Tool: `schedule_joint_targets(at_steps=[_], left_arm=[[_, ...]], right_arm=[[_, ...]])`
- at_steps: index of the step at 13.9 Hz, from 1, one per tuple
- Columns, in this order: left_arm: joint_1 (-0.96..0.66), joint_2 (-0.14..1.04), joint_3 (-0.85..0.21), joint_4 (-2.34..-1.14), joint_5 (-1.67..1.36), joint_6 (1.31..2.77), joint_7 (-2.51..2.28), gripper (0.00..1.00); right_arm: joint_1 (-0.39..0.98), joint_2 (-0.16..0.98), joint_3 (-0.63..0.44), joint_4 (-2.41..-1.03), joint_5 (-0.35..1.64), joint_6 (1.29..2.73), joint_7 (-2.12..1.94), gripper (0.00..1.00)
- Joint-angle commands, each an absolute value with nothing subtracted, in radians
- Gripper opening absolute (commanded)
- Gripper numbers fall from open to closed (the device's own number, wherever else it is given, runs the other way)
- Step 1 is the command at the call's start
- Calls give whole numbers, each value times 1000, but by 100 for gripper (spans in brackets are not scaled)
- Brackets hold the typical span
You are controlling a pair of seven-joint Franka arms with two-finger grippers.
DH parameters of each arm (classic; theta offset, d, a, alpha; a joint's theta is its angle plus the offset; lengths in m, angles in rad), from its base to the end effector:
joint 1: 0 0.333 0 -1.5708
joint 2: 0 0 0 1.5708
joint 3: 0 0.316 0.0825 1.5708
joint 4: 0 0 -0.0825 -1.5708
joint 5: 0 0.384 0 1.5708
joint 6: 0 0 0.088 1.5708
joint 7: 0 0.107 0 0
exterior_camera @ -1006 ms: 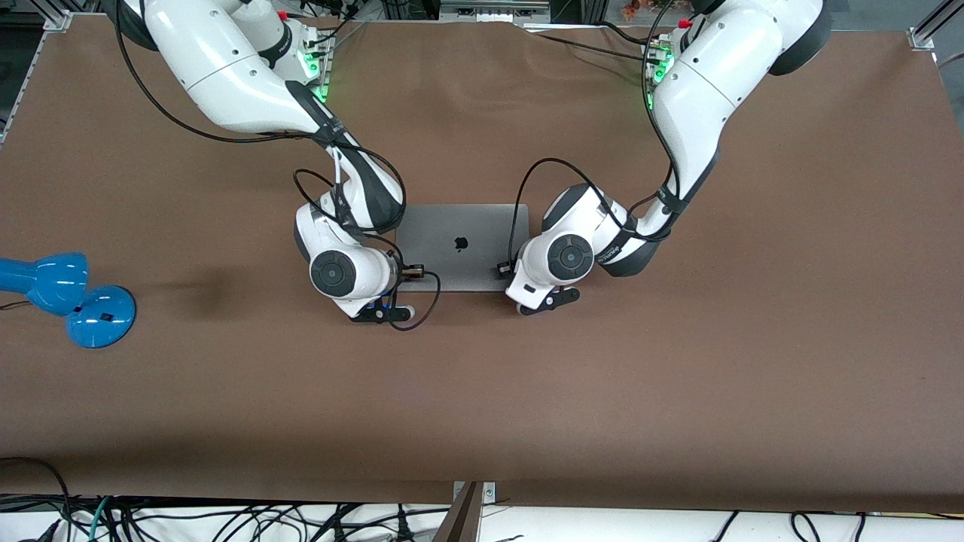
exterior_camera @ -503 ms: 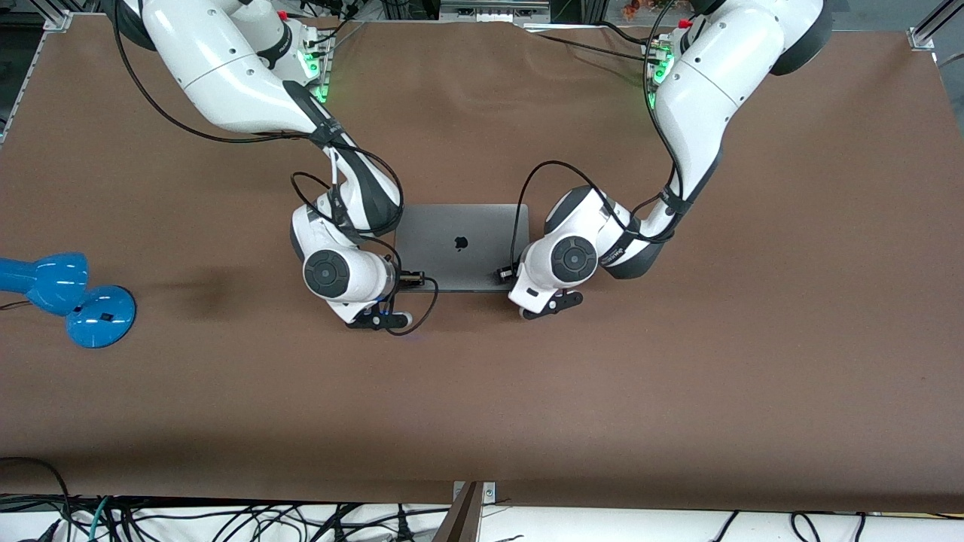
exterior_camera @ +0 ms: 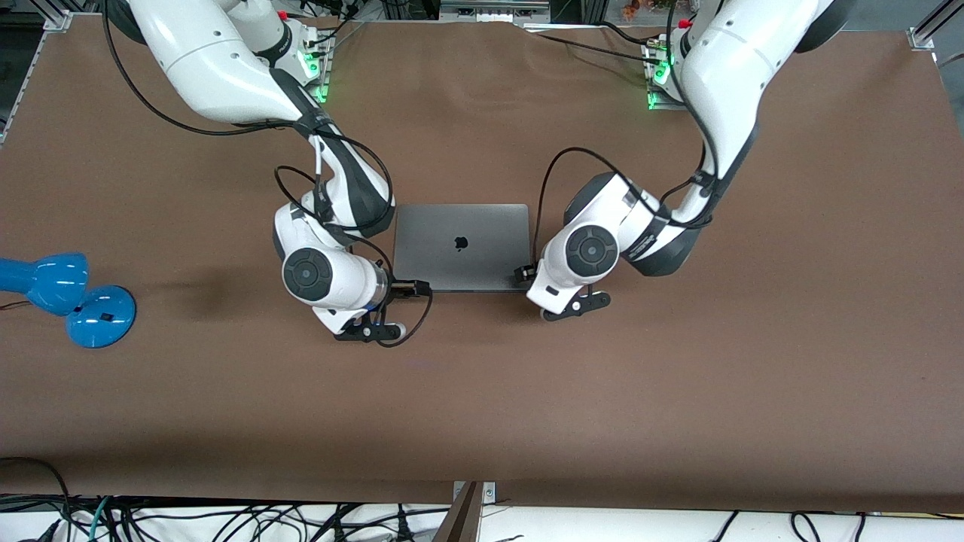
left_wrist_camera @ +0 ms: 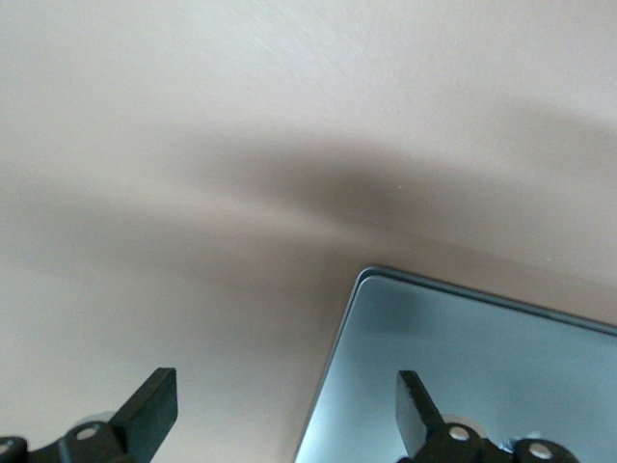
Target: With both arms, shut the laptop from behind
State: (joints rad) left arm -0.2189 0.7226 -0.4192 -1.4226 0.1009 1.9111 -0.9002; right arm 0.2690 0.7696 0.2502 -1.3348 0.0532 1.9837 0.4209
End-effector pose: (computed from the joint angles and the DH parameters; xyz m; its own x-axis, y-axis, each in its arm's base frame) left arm 0.5982 -0.3673 0.2831 0.9264 0.2797 -0.2522 0.2836 -0.9587 -0.0217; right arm 0.6488 0.3289 0.2745 0.9820 0.0292 -0.1868 -0.0001 -0.9880 -0.1547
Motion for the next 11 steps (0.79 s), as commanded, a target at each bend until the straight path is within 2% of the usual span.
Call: schedule_joint_targets(at_steps=[1, 4, 8, 11], left_arm=[[-180, 565, -426, -1509, 124, 1858, -843, 100], [-117, 390, -428, -1607, 114, 1816, -691, 100], [-25, 289, -428, -1595, 112, 1740, -542, 100], [58, 215, -426, -1592, 112, 1726, -436, 100]], right_arm=[[264, 700, 221, -1257, 41, 1820, 417, 100], [246, 625, 187, -1192, 43, 1654, 413, 100], [218, 502, 131, -1177, 40, 1525, 413, 100], [207, 398, 71, -1202, 38, 1479, 367, 100]])
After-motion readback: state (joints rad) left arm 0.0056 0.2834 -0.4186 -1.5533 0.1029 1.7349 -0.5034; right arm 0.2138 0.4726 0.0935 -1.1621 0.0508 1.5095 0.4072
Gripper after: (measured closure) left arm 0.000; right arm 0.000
